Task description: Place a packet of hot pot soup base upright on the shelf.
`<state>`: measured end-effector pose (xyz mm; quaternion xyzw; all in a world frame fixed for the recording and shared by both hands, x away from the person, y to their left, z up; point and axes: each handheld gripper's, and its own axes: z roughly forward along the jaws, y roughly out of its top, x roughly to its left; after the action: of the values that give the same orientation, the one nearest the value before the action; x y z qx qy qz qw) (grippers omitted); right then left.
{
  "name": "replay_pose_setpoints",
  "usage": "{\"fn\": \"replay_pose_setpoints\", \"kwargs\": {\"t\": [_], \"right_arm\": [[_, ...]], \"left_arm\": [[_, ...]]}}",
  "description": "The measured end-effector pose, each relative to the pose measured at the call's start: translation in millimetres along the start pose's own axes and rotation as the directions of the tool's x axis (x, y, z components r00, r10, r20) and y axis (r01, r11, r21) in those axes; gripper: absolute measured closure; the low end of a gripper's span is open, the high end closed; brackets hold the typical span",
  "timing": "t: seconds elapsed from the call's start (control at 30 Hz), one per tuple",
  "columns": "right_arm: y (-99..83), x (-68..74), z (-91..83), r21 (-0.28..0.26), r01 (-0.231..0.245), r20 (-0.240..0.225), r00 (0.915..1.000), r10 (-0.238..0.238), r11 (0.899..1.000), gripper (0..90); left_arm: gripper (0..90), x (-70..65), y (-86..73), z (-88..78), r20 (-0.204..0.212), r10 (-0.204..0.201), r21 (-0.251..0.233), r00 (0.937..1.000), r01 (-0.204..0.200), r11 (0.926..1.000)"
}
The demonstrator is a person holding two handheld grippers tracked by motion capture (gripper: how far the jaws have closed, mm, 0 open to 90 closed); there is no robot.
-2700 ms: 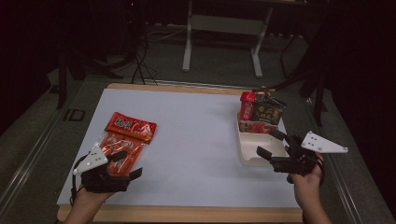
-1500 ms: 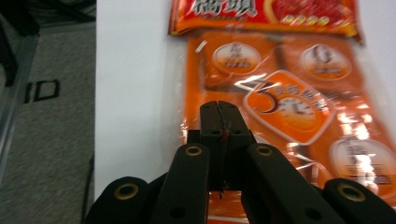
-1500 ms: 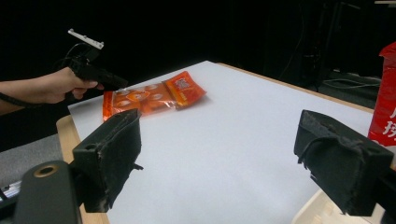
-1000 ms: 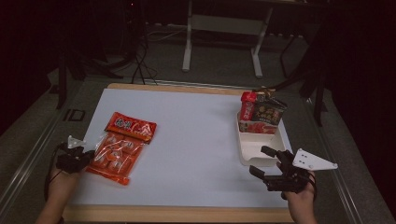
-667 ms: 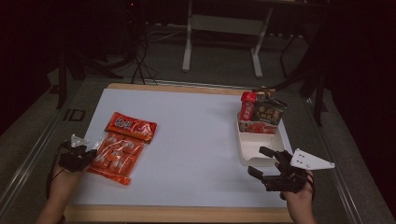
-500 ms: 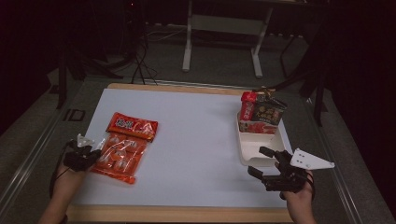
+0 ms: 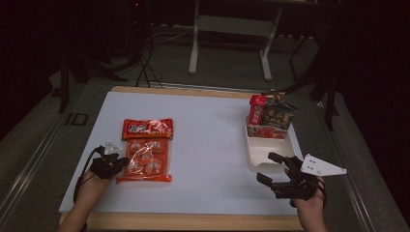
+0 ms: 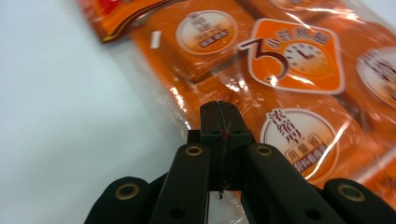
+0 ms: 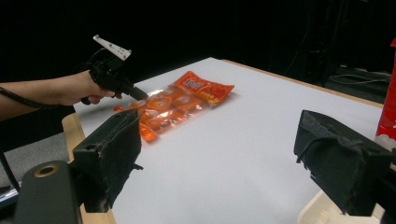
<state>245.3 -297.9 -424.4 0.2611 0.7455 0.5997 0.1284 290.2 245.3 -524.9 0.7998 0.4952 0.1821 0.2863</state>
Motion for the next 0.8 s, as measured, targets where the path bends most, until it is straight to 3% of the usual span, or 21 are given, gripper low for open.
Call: {"fn": "replay_pose_setpoints", "kwargs": {"t": [0.2, 0.3, 0.33, 0.4, 0.8], "right_arm": [[-0.1, 0.8, 0.1, 0.003, 0.003, 0.000, 1.0000, -0.003, 1.000, 14.8], [-0.4, 0.3, 0.1, 0.002, 0.002, -0.001, 1.0000, -0.002, 1.000, 14.8], [-0.5, 0.1, 0.1, 0.003, 0.002, 0.001, 1.0000, -0.002, 1.000, 14.7], [-0.3, 0.3, 0.1, 0.002, 0.001, 0.000, 1.0000, -0.001, 1.000, 14.8], [-1.1, 0.3, -1.8, -0.003, 0.006, 0.001, 1.0000, -0.006, 1.000, 14.8]], "left_arm": [[90.0, -19.7, 7.0, 3.4, 0.056, 0.025, -0.008, 0.9981, -0.024, 0.9997], [90.0, -23.9, 8.4, 3.7, 0.049, 0.027, -0.004, 0.9984, -0.027, 0.9996], [90.0, -22.9, 9.3, 3.6, 0.055, 0.032, 0.001, 0.9980, -0.032, 0.9995], [90.0, -18.7, 9.8, 3.6, 0.069, 0.003, -0.005, 0.9976, -0.003, 1.0000], [90.0, 9.1, 26.7, 7.1, -0.019, -0.077, -0.046, 0.9969, 0.076, 0.9961]]}}
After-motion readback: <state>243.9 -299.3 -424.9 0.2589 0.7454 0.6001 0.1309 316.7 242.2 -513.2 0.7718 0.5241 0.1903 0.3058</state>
